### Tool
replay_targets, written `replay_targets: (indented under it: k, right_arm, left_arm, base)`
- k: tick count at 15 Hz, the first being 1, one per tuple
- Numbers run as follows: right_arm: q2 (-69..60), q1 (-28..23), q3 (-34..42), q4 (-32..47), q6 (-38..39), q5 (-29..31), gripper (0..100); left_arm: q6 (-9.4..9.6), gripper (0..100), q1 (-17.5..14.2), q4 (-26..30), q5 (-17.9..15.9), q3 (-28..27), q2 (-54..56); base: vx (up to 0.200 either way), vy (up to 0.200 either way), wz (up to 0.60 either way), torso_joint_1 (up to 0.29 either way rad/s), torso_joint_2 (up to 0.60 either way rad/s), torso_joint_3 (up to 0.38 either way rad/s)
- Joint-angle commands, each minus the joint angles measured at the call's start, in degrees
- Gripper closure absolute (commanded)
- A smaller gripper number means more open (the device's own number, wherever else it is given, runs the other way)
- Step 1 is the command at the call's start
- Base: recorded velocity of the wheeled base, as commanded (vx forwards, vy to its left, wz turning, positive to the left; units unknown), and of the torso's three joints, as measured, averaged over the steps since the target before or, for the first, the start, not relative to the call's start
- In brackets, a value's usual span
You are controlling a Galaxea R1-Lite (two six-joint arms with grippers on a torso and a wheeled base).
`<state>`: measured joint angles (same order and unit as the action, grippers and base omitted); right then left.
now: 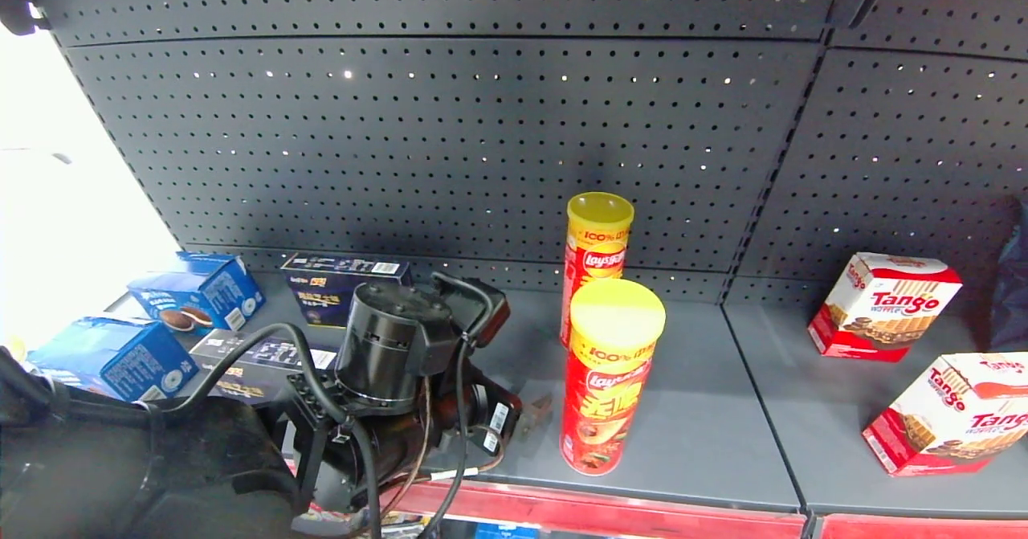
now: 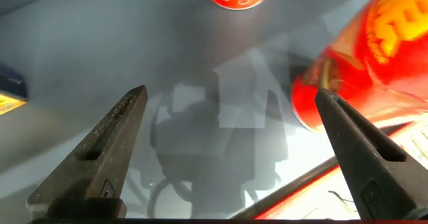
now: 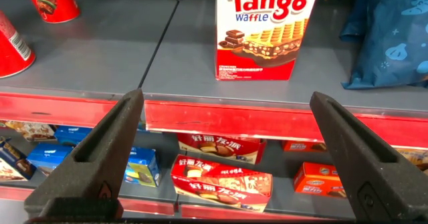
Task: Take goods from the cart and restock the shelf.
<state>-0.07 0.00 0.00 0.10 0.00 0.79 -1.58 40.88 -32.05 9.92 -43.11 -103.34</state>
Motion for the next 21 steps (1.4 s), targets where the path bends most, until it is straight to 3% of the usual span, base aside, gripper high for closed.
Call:
replay_targets:
  k: [1, 2, 4, 7, 11, 16, 17, 19, 21]
  right_arm:
    - [0.1, 0.0, 0.0, 0.0, 0.0, 0.0, 0]
    - [0.1, 0.0, 0.0, 0.0, 0.0, 0.0, 0]
    - [0.1, 0.0, 0.0, 0.0, 0.0, 0.0, 0]
    - [0.1, 0.0, 0.0, 0.0, 0.0, 0.0, 0]
    - [0.1, 0.0, 0.0, 0.0, 0.0, 0.0, 0]
    - [0.1, 0.0, 0.0, 0.0, 0.0, 0.0, 0]
    - [0.1, 0.0, 0.0, 0.0, 0.0, 0.0, 0]
    - [0.1, 0.0, 0.0, 0.0, 0.0, 0.0, 0]
    - [0.1, 0.0, 0.0, 0.0, 0.0, 0.0, 0]
  left_arm:
    - [-0.26, 0, -1.2, 0.0, 0.6, 0.0, 0.6]
    - [-0.26, 0, -1.2, 0.0, 0.6, 0.0, 0.6]
    - [0.09, 0, -3.7, 0.3, 2.8, -3.9, 3.4]
    - [1.32, 0, -7.4, 2.4, 3.0, -10.2, 8.0]
    - [2.55, 0, -11.2, 9.7, 4.8, -10.2, 23.4]
    - [2.38, 0, -18.6, 20.8, 4.3, 0.8, 50.6]
    - [1.41, 0, -22.2, 27.0, 1.9, 9.3, 63.4]
    - [-0.88, 0, -22.9, 27.7, 1.6, 20.3, 73.8]
    - [-0.88, 0, -25.1, 27.8, 1.6, 28.2, 80.8]
  base:
    - [0.0, 0.0, 0.0, 0.0, 0.0, 0.0]
    - [0.0, 0.0, 0.0, 0.0, 0.0, 0.0]
    - [0.0, 0.0, 0.0, 0.0, 0.0, 0.0]
    - [0.0, 0.0, 0.0, 0.0, 0.0, 0.0]
    - [0.0, 0.0, 0.0, 0.0, 0.0, 0.0]
    - [0.0, 0.0, 0.0, 0.0, 0.0, 0.0]
    - [0.0, 0.0, 0.0, 0.0, 0.0, 0.0]
    - [0.0, 0.0, 0.0, 0.0, 0.0, 0.0]
    - [0.0, 0.0, 0.0, 0.0, 0.0, 0.0]
